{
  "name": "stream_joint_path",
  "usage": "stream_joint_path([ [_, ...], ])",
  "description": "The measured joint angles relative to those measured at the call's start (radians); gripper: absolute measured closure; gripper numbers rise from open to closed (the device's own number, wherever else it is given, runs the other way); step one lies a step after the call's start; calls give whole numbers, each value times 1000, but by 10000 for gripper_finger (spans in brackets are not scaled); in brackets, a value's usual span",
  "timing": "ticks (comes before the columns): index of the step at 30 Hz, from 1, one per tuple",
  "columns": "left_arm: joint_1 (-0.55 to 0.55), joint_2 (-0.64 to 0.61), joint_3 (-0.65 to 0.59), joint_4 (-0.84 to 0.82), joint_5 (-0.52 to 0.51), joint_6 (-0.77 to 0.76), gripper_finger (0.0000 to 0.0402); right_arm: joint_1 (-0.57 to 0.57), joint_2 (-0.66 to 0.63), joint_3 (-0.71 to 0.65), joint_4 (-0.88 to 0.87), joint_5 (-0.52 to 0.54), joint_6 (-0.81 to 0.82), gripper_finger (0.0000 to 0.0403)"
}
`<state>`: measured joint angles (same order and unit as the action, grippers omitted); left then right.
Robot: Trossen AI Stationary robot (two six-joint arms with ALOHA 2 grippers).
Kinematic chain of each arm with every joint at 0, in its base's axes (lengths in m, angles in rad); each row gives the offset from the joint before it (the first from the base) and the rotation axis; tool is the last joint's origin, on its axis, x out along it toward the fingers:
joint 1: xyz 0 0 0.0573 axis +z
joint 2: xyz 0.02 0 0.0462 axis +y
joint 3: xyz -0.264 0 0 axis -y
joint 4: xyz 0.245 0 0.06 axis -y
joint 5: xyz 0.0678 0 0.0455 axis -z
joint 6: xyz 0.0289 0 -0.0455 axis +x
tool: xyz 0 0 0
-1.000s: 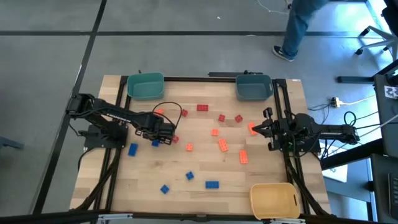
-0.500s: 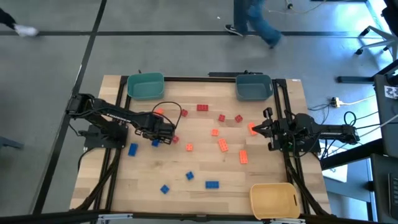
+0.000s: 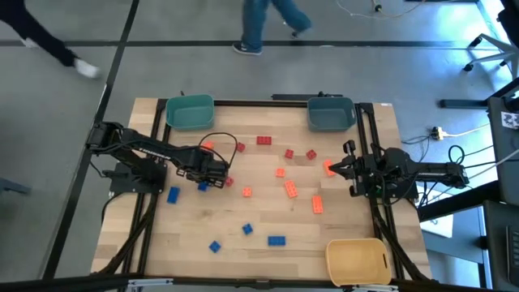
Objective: Sort & place blocks by color
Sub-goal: Put the blue game piece into the green bin
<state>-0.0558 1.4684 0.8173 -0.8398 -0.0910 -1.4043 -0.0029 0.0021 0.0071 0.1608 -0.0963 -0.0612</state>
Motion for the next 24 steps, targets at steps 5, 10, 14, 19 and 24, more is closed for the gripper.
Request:
stream_joint_path([
  [5, 0, 38, 1, 0, 16, 1, 218, 0, 0, 0, 2, 0, 0, 380],
  [10, 0, 81, 5, 28, 42, 9, 218, 0, 0, 0, 8, -1, 0, 380],
  [14, -1, 111, -1, 59, 57, 18, 218, 0, 0, 0, 15, 0, 0, 379],
  [19, 0, 152, 5, 61, 86, 19, 218, 0, 0, 0, 24, 0, 0, 379],
  [24, 1, 185, 8, 58, 112, 19, 218, -1, 0, 0, 32, 0, 0, 379],
])
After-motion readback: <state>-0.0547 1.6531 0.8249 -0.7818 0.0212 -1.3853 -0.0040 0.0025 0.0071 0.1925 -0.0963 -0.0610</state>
